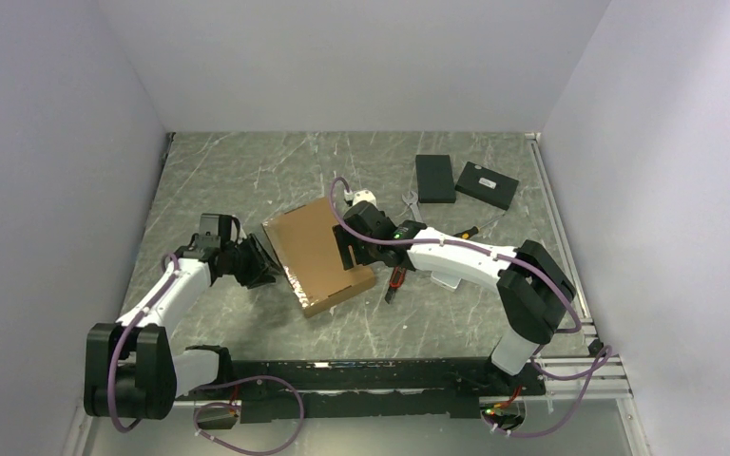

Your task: Unpack the express box

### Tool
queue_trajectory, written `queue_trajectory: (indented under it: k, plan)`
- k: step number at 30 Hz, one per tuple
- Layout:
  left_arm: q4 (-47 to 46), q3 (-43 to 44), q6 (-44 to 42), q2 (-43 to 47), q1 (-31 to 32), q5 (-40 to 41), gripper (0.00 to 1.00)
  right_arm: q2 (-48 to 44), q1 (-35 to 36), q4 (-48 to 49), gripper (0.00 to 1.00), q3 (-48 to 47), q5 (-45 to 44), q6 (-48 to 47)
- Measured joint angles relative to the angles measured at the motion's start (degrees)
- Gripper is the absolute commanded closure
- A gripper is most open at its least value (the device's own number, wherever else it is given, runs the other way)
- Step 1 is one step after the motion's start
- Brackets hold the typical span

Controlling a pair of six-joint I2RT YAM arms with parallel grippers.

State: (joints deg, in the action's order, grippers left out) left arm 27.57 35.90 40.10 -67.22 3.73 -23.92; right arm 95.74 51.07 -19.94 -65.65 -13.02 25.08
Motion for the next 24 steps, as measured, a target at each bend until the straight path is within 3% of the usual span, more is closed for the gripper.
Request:
queue_trajectory:
  k: [12,19,24]
  plan:
    - [2.36,0.76,0.28,-0.66,1.01,3.5,0.81,0.02,0.0,0.0,0.23,0.0,0.0,0.07]
    - [4.26,2.01,1.62,-1.09,3.19,7.45,0.79,0.04,0.0,-0.17,0.23,0.0,-0.42,0.5]
    - [4.33,2.05,2.47,-1.07,4.33,9.53,0.69,0.04,0.0,-0.17,0.23,0.0,-0.46,0.63]
